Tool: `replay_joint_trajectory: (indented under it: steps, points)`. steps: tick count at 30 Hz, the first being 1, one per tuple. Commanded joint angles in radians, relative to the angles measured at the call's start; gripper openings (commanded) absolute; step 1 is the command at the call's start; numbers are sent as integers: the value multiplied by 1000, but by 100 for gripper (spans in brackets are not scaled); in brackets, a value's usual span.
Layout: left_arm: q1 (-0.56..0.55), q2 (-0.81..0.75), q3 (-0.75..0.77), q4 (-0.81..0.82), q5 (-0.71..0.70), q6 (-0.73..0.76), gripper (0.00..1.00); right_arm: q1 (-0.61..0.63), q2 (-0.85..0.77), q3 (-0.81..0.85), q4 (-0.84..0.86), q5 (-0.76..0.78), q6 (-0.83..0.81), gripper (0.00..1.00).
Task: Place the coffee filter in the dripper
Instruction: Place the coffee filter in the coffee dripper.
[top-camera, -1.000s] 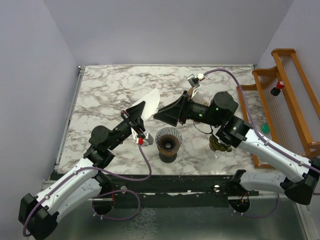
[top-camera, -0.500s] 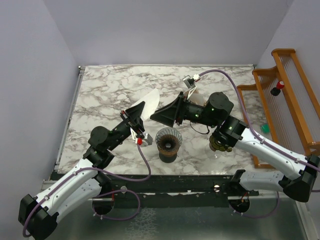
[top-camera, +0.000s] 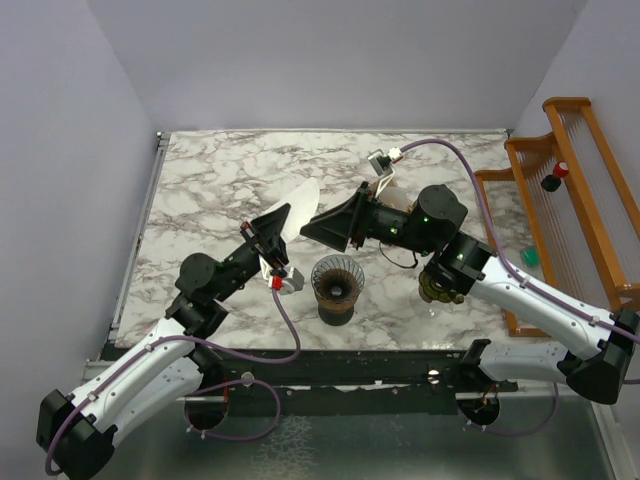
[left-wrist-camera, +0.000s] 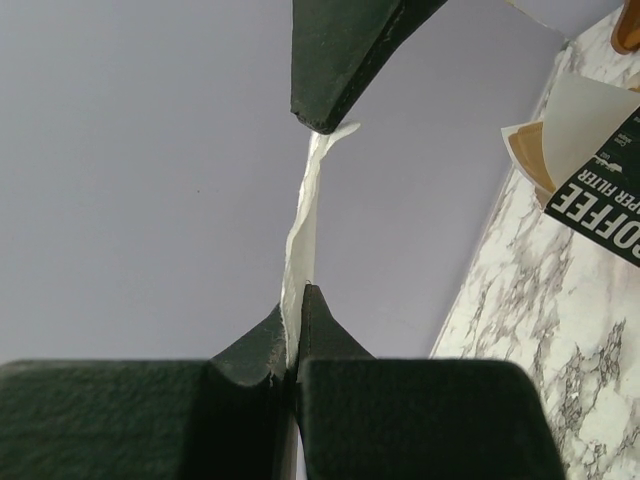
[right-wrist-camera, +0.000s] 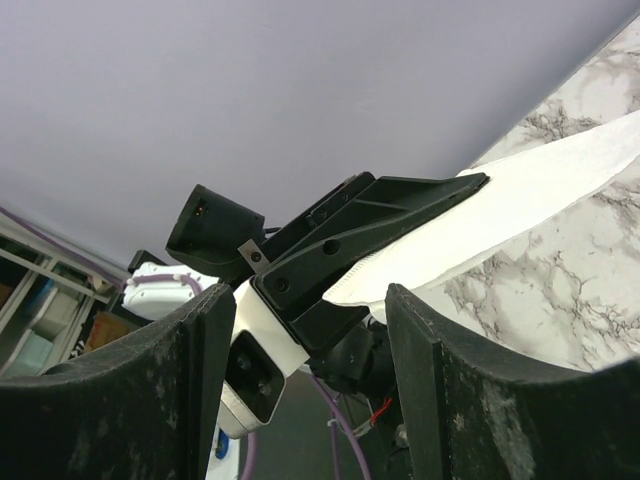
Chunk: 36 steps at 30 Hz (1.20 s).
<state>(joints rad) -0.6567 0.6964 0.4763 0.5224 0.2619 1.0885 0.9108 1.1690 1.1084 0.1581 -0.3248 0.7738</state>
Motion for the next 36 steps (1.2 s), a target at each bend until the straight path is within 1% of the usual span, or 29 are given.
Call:
replay_joint_trajectory:
  steps: [1,9,18,27,36]
  points:
    - [-2,-12,-10,16,36,-25,0,8,9,-16,33,29,-16,66]
    - [-2,-5,-6,16,44,-48,0,16,10,-19,36,36,-22,66]
    - [-3,3,12,16,39,-125,0,19,4,-31,52,52,-34,66]
    - [-3,10,25,16,73,-195,0,23,20,-17,57,66,-49,67]
    - [-3,8,22,16,109,-205,0,30,48,-5,66,82,-64,67]
